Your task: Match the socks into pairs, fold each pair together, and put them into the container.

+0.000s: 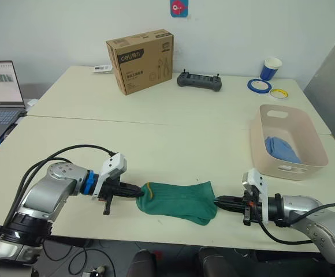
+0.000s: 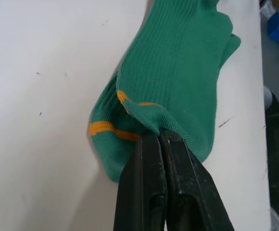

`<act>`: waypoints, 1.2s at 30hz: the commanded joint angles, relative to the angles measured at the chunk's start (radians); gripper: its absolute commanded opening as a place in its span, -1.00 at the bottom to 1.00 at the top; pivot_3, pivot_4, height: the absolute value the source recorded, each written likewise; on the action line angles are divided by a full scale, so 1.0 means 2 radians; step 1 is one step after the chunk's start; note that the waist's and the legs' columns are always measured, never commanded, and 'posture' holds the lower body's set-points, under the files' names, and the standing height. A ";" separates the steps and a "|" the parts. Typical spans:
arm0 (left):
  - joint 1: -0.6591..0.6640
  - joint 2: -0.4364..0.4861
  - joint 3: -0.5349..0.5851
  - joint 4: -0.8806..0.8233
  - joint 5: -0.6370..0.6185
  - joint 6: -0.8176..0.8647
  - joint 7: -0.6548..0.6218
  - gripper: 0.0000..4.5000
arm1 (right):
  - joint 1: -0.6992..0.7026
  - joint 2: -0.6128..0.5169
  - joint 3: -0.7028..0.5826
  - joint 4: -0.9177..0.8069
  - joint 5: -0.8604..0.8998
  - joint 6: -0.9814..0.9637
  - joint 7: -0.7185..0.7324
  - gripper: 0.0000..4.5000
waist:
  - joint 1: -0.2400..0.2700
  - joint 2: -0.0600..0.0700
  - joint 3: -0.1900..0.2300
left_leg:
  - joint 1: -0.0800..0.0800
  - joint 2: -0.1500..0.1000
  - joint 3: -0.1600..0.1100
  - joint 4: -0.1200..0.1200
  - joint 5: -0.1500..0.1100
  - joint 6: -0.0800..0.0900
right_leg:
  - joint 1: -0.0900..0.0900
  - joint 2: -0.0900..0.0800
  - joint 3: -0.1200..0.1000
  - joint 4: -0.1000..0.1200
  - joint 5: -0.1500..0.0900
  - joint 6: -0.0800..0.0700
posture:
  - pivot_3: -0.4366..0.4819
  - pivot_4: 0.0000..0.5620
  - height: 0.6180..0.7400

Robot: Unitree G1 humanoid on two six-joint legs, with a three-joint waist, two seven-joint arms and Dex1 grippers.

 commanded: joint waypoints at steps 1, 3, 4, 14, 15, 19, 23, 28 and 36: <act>-0.024 0.022 0.018 0.014 -0.010 0.010 -0.018 -0.99 | -0.018 0.012 -0.028 -0.033 0.061 0.036 -0.016 -1.00 | 0.000 0.000 0.000 | 0.000 0.000 0.000 0.000 0.000 0.000 | 0.000 0.000 0.000 0.000 0.000 0.000 | -0.05 -0.47 1.00; -0.037 0.027 0.013 0.026 -0.010 0.025 -0.019 -0.99 | -0.025 0.024 -0.035 -0.033 0.081 0.051 -0.032 -1.00 | 0.000 0.000 0.000 | 0.000 0.000 0.000 0.000 0.000 0.000 | 0.000 0.000 0.000 0.000 0.000 0.000 | -0.05 -0.47 1.00; -0.043 0.028 0.011 0.029 -0.012 0.035 -0.019 -0.99 | -0.028 0.028 -0.037 -0.033 0.088 0.056 -0.038 -1.00 | 0.000 0.000 0.000 | 0.000 0.000 0.000 0.000 0.000 0.000 | 0.000 0.000 0.000 0.000 0.000 0.000 | -0.05 -0.47 1.00; -0.048 0.032 0.008 0.017 -0.023 0.065 -0.039 -0.99 | -0.020 0.026 -0.064 -0.051 0.168 0.101 -0.067 -1.00 | 0.000 0.000 0.000 | 0.000 0.000 0.000 0.000 0.000 0.000 | 0.000 0.000 0.000 0.000 0.000 0.000 | -0.05 -0.47 1.00; -0.047 0.034 0.008 0.014 -0.025 0.065 -0.043 -0.99 | -0.018 0.022 -0.066 -0.053 0.176 0.106 -0.066 -1.00 | 0.000 0.000 0.000 | 0.000 0.000 0.000 0.000 0.000 0.000 | 0.000 0.000 0.000 0.000 0.000 0.000 | -0.05 -0.47 1.00; -0.040 0.041 0.007 0.008 -0.027 0.067 -0.048 -0.99 | -0.010 0.004 -0.067 -0.050 0.175 0.108 -0.062 -1.00 | 0.000 0.000 0.000 | 0.000 0.000 0.000 0.000 0.000 0.000 | 0.000 0.000 0.000 0.000 0.000 0.000 | -0.05 -0.47 1.00; -0.036 0.035 0.003 0.011 -0.019 0.062 -0.035 -0.99 | -0.009 -0.001 -0.052 -0.040 0.154 0.097 -0.057 -1.00 | 0.000 0.000 0.000 | 0.000 0.000 0.000 0.000 0.000 0.000 | 0.000 0.000 0.000 0.000 0.000 0.000 | -0.05 -0.47 1.00; -0.035 0.030 0.002 0.010 -0.020 0.063 -0.025 -0.99 | -0.017 0.003 -0.041 -0.031 0.134 0.087 -0.057 -1.00 | 0.000 0.000 0.000 | 0.000 0.000 0.000 0.000 0.000 0.000 | 0.000 0.000 0.000 0.000 0.000 0.000 | -0.05 -0.47 1.00; -0.038 0.028 -0.009 0.013 -0.012 0.054 -0.024 -0.99 | -0.015 -0.003 -0.037 -0.022 0.122 0.085 -0.044 -1.00 | 0.000 0.000 0.000 | 0.000 0.000 0.000 0.000 0.000 0.000 | 0.000 0.000 0.000 0.000 0.000 0.000 | -0.05 -0.47 1.00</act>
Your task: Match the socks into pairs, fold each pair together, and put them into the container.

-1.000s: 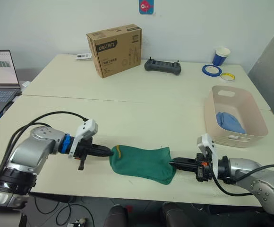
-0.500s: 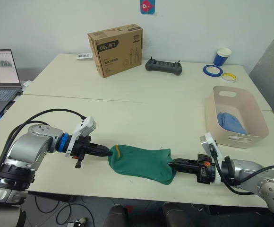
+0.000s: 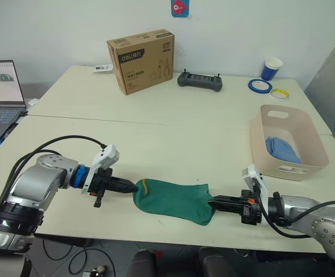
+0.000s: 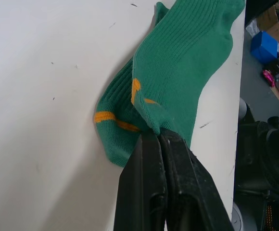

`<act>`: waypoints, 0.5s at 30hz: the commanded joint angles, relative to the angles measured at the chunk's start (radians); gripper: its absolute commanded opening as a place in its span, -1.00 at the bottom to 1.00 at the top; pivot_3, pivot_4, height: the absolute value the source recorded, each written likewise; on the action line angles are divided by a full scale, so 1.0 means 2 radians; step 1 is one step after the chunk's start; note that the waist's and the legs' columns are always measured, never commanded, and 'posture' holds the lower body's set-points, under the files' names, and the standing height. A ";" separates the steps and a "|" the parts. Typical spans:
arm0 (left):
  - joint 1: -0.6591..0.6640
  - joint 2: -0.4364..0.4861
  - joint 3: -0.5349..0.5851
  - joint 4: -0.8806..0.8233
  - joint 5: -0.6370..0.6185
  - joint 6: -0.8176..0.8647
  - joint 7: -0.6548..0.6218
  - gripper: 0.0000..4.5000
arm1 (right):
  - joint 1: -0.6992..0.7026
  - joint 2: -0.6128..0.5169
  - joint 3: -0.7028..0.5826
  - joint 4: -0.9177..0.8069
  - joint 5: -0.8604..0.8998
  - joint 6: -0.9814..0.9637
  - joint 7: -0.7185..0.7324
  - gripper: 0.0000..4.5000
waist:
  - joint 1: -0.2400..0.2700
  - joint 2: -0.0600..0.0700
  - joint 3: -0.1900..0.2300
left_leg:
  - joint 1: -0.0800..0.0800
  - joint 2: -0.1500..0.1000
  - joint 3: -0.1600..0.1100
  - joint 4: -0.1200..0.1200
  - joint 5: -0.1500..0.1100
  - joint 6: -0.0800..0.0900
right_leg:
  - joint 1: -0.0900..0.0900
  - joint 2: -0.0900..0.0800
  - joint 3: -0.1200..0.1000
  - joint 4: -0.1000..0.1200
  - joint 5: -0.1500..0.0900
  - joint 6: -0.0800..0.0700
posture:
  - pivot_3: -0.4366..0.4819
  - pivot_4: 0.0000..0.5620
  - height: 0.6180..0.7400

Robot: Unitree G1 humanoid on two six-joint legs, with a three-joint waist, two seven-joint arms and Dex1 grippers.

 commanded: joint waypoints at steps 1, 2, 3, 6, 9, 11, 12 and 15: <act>-0.004 0.000 -0.005 -0.005 0.007 -0.013 0.000 -0.99 | 0.003 -0.007 -0.003 -0.005 -0.003 -0.012 0.013 -1.00 | 0.000 0.000 0.000 | 0.000 0.000 0.000 0.000 0.000 0.000 | 0.000 0.000 0.000 0.000 0.000 0.000 | -0.05 -0.47 1.00; -0.003 -0.001 -0.007 -0.005 0.008 -0.016 0.001 -0.99 | 0.005 -0.008 -0.002 -0.005 -0.006 -0.014 0.015 -1.00 | 0.000 0.000 0.000 | 0.000 0.000 0.000 0.000 0.000 0.000 | 0.000 0.000 0.000 0.000 0.000 0.000 | -0.05 -0.47 1.00; -0.003 -0.002 -0.008 -0.004 0.010 -0.021 0.002 -0.99 | 0.006 -0.008 -0.001 -0.005 -0.009 -0.016 0.015 -1.00 | 0.000 0.000 0.000 | 0.000 0.000 0.000 0.000 0.000 0.000 | 0.000 0.000 0.000 0.000 0.000 0.000 | -0.05 -0.47 1.00; -0.001 -0.010 -0.011 -0.001 0.017 -0.035 0.009 -0.99 | 0.009 -0.006 0.005 0.001 -0.025 -0.026 0.014 -1.00 | 0.000 0.000 0.000 | 0.000 0.000 0.000 0.000 0.000 0.000 | 0.000 0.000 0.000 0.000 0.000 0.000 | -0.05 -0.47 1.00; 0.001 -0.012 -0.012 -0.001 0.018 -0.037 0.008 -0.99 | 0.008 -0.006 0.008 0.007 -0.037 -0.033 0.017 -1.00 | 0.000 0.000 0.000 | 0.000 0.000 0.000 0.000 0.000 0.000 | 0.000 0.000 0.000 0.000 0.000 0.000 | -0.05 -0.47 1.00; 0.000 -0.014 -0.011 0.000 0.020 -0.039 0.009 -0.99 | 0.006 -0.004 0.008 0.010 -0.039 -0.034 0.018 -1.00 | 0.000 0.000 0.000 | 0.000 0.000 0.000 0.000 0.000 0.000 | 0.000 0.000 0.000 0.000 0.000 0.000 | -0.05 -0.47 1.00; 0.000 -0.013 -0.011 0.001 0.020 -0.039 0.009 -0.99 | 0.006 -0.003 0.009 0.011 -0.041 -0.035 0.019 -1.00 | 0.000 0.000 0.000 | 0.000 0.000 0.000 0.000 0.000 0.000 | 0.000 0.000 0.000 0.000 0.000 0.000 | -0.05 -0.47 1.00; 0.001 -0.011 -0.010 0.005 0.024 -0.044 0.008 -0.99 | 0.009 -0.005 0.016 0.011 -0.051 -0.042 0.024 -1.00 | 0.000 0.000 0.000 | 0.000 0.000 0.000 0.000 0.000 0.000 | 0.000 0.000 0.000 0.000 0.000 0.000 | -0.05 -0.47 1.00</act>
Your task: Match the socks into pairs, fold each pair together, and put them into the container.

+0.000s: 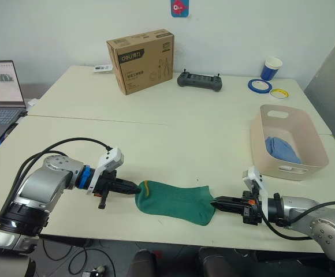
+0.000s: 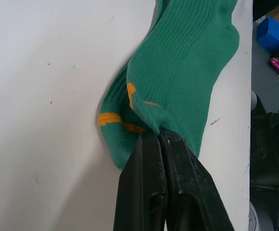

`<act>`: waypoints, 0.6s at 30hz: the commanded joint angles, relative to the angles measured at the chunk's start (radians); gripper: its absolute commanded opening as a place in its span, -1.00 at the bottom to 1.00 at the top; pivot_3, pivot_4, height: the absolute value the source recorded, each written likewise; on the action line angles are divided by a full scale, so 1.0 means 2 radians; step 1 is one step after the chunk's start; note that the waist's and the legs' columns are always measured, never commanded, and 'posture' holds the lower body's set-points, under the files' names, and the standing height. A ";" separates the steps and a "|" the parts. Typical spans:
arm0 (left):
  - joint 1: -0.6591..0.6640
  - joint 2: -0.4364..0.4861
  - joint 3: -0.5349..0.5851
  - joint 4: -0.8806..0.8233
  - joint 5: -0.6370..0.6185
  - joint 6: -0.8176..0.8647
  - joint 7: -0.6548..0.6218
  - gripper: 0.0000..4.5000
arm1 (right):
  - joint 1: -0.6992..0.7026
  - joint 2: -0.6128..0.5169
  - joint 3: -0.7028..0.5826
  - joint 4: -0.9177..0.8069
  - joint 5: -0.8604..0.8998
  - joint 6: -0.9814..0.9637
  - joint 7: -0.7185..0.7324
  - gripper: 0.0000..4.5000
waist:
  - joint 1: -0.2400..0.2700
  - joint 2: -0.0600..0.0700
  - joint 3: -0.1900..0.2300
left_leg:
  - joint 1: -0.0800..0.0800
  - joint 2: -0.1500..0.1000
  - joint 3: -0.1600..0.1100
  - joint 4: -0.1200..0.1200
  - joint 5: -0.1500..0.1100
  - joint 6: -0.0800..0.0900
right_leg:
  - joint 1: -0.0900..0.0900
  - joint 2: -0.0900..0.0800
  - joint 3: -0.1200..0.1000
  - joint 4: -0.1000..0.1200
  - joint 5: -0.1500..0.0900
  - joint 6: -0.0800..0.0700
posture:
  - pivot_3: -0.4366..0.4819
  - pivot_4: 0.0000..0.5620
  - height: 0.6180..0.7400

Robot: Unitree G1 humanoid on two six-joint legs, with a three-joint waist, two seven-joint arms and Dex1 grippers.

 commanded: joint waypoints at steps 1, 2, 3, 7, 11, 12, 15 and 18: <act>0.001 0.004 0.003 0.002 0.004 -0.012 -0.002 -0.99 | 0.003 -0.003 0.004 -0.008 -0.011 -0.016 0.010 -1.00 | 0.000 0.000 0.000 | 0.000 0.000 0.000 0.000 0.000 0.000 | 0.000 0.000 0.000 0.000 0.000 0.000 | -0.05 -0.47 1.00; 0.001 0.004 0.003 0.003 0.005 -0.013 -0.002 -0.99 | 0.003 -0.004 0.006 -0.007 -0.014 -0.018 0.011 -1.00 | 0.000 0.000 0.000 | 0.000 0.000 0.000 0.000 0.000 0.000 | 0.000 0.000 0.000 0.000 0.000 0.000 | -0.05 -0.47 1.00; 0.001 0.004 0.004 0.004 0.007 -0.018 -0.001 -0.99 | 0.004 -0.004 0.007 -0.006 -0.015 -0.019 0.013 -1.00 | 0.000 0.000 0.000 | 0.000 0.000 0.000 0.000 0.000 0.000 | 0.000 0.000 0.000 0.000 0.000 0.000 | -0.05 -0.47 1.00; 0.003 -0.005 0.011 0.013 0.012 -0.046 0.007 -1.00 | 0.003 -0.006 0.004 -0.005 -0.016 -0.021 0.023 -0.70 | 0.000 0.000 0.000 | 0.000 0.000 0.000 0.000 0.000 0.000 | 0.000 0.000 0.000 0.000 0.000 0.000 | -0.05 -0.47 1.00; 0.002 0.000 0.014 0.017 0.006 -0.038 0.002 -0.59 | 0.006 -0.014 -0.006 -0.003 -0.019 -0.023 0.029 -0.08 | 0.000 0.000 0.000 | 0.000 0.000 0.000 0.000 0.000 0.000 | 0.000 0.000 0.000 0.000 0.000 0.000 | -0.05 -0.47 1.00; 0.000 0.003 0.017 0.024 0.008 -0.040 0.003 -0.46 | 0.009 -0.020 -0.010 -0.004 -0.023 -0.026 0.030 0.06 | 0.000 0.000 0.000 | 0.000 0.000 0.000 0.000 0.000 0.000 | 0.000 0.000 0.000 0.000 0.000 0.000 | -0.05 -0.47 1.00; -0.002 0.017 0.026 0.039 0.010 -0.045 -0.004 -0.02 | 0.018 -0.038 -0.024 -0.005 -0.033 -0.039 0.036 0.53 | 0.000 0.000 0.000 | 0.000 0.000 0.000 0.000 0.000 0.000 | 0.000 0.000 0.000 0.000 0.000 0.000 | -0.05 -0.47 1.00; -0.010 0.032 0.037 0.060 0.016 -0.063 -0.007 0.38 | 0.022 -0.060 -0.055 -0.004 -0.045 -0.060 0.044 0.99 | 0.000 0.000 0.000 | 0.000 0.000 0.000 0.000 0.000 0.000 | 0.000 0.000 0.000 0.000 0.000 0.000 | -0.05 -0.47 1.00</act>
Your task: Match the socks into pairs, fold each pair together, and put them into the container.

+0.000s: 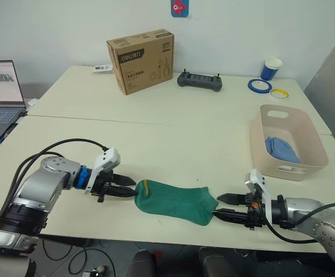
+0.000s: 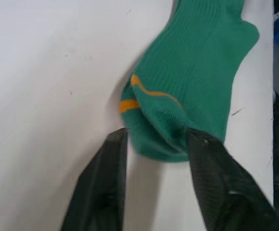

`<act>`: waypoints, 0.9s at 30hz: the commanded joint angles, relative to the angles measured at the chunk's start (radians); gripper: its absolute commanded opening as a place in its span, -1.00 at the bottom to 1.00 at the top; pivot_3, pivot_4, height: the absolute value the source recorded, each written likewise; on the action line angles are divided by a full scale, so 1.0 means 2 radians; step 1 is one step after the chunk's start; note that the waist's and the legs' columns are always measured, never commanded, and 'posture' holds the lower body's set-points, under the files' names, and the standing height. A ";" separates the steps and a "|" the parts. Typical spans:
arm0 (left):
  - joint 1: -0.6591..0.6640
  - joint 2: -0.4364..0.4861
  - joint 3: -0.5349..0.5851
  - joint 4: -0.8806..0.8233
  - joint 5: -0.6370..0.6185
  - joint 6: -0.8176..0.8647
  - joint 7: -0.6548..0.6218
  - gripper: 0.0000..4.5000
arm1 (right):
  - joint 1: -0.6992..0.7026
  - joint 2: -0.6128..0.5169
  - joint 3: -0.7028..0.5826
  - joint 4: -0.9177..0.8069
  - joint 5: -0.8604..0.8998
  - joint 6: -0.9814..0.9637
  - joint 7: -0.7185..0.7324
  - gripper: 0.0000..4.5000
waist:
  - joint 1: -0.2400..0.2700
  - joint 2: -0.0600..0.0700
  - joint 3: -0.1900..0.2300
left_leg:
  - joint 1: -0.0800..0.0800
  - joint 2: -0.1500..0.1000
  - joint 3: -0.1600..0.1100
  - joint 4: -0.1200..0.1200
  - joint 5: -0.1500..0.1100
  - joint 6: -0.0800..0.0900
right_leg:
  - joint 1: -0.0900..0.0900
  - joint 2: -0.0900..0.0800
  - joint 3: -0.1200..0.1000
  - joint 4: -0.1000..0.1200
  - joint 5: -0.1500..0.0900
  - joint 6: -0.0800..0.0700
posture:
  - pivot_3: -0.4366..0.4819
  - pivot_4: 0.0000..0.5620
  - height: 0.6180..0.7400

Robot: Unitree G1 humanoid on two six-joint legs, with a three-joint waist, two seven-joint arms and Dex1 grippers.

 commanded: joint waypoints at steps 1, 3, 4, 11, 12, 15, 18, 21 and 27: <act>-0.017 0.019 0.029 0.020 0.011 -0.040 0.001 0.54 | -0.005 -0.018 -0.050 -0.005 -0.007 -0.030 0.010 1.00 | 0.000 0.000 0.000 | 0.000 0.000 0.000 0.000 0.000 0.000 | 0.000 0.000 0.000 0.000 0.000 0.000 | -0.05 -0.47 1.00; -0.024 0.012 0.040 0.022 0.011 -0.080 -0.001 0.66 | -0.011 -0.020 -0.059 -0.009 -0.001 -0.031 0.011 1.00 | 0.001 0.000 0.000 | 0.000 0.000 0.000 0.000 0.000 0.000 | 0.000 0.000 0.000 0.000 0.000 0.000 | -0.05 -0.47 1.00; -0.033 -0.004 0.048 0.004 -0.007 -0.070 0.007 0.66 | -0.015 -0.023 -0.045 -0.019 -0.010 -0.038 0.018 1.00 | 0.001 0.000 0.000 | 0.000 0.000 0.000 0.000 0.000 0.000 | 0.000 0.000 0.000 0.000 0.000 0.000 | -0.05 -0.47 1.00; -0.010 -0.065 0.016 -0.131 -0.026 -0.074 0.024 0.40 | -0.083 0.025 0.087 -0.012 -0.144 -0.156 0.020 0.60 | 0.001 0.000 0.000 | 0.000 0.000 0.001 0.000 0.000 0.000 | 0.000 0.000 0.000 0.000 0.000 0.000 | -0.05 -0.47 1.00; -0.001 -0.065 0.009 -0.138 -0.018 -0.091 0.020 0.26 | -0.095 0.035 0.102 -0.001 -0.164 -0.173 0.020 0.44 | 0.000 0.000 0.000 | 0.000 0.000 0.001 0.000 0.000 0.000 | 0.000 0.000 0.001 0.000 0.000 0.000 | -0.05 -0.47 1.00; 0.010 -0.072 -0.012 -0.122 0.018 -0.152 0.021 -0.18 | -0.122 0.050 0.152 0.036 -0.217 -0.219 0.036 -0.04 | -0.003 0.000 0.000 | 0.000 0.000 0.000 0.000 0.000 0.000 | 0.000 0.000 0.000 0.000 0.000 0.000 | -0.05 -0.47 1.00; 0.016 -0.075 -0.024 -0.100 0.035 -0.188 0.015 -0.60 | -0.132 0.060 0.180 0.060 -0.243 -0.241 0.051 -0.52 | -0.002 0.000 0.000 | 0.000 0.000 0.000 0.000 0.000 0.000 | 0.000 0.000 0.000 0.000 0.000 0.000 | -0.05 -0.47 1.00; 0.019 -0.072 -0.031 -0.065 0.059 -0.223 0.014 -1.00 | -0.129 0.054 0.201 0.077 -0.271 -0.263 0.070 -0.99 | 0.000 0.000 0.000 | 0.000 0.000 0.000 0.000 0.000 0.000 | 0.000 0.000 0.000 0.000 0.000 0.000 | -0.05 -0.47 1.00; 0.025 -0.064 -0.030 -0.015 0.088 -0.232 0.026 -1.00 | -0.109 0.028 0.198 0.099 -0.300 -0.294 0.087 -0.99 | 0.004 0.000 0.000 | 0.000 0.000 0.001 0.000 0.000 0.000 | 0.000 0.000 0.000 0.000 0.000 0.000 | -0.05 -0.47 1.00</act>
